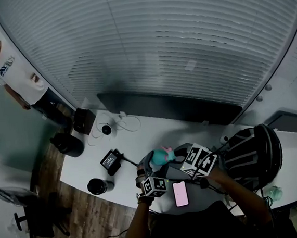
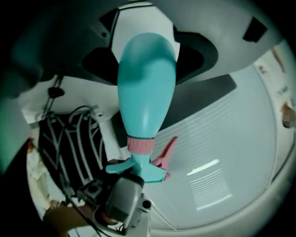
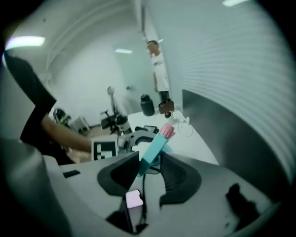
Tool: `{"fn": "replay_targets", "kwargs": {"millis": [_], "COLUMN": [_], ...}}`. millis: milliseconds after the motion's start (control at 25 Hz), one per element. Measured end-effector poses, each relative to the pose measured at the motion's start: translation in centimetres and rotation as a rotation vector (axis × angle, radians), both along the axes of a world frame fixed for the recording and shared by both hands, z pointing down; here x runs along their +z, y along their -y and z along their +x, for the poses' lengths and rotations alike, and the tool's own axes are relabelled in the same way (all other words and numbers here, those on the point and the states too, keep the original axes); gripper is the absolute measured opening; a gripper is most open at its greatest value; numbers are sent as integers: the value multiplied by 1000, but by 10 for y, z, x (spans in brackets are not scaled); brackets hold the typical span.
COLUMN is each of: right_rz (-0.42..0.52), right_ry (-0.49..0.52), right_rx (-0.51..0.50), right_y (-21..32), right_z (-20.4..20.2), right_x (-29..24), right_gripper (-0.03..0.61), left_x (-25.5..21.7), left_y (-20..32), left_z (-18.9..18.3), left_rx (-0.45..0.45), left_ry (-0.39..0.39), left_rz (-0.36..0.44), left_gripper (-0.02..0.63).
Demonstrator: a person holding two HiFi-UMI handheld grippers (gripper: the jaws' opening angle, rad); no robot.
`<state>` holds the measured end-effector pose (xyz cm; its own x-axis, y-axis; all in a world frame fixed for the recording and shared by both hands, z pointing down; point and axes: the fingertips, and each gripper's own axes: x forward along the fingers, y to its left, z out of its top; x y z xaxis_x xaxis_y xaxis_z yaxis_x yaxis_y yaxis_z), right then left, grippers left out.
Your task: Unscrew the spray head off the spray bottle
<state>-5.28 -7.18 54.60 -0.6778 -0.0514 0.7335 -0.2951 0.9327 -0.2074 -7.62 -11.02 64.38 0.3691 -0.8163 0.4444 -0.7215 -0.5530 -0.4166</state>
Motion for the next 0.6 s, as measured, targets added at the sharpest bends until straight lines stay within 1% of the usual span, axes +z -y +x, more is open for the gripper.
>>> {"fn": "replay_targets", "kwargs": {"millis": [120,160,200,240,280,360,440,600], "right_rz": [261,352,426,470,484,475,470,482], "right_ry": [-187,-246,-296,-327,-333,-285,-226,-163], "right_rx": [-299,-383,-449,-492,-508,-473,-392,-241], "right_y": [-14,-17,-19,-21,-24,-24,-15,15], "right_z": [3,5,6,5,3,-4,-7,5], "right_x": [-4,-6,-9,-11,-13,-17,-22,-28], "right_gripper": [133,84,75,75,75,75,75,75], "left_x": [2,1,-1,-2,-4,-8,-8,1], "left_y": [-25,-34,-41,-45,-47,-45,-40,-21], "left_z": [23,29,32,33,33,31,29,29], "left_rx": [226,293,343,371,377,353,319,263], "left_ry": [-174,-245,-306,-343,-361,-399,-448,-498], "left_rz": [-145,-194,-229,-242,-240,-231,-228,-217], "left_gripper": [378,378,377,379,379,378,378,379]}}
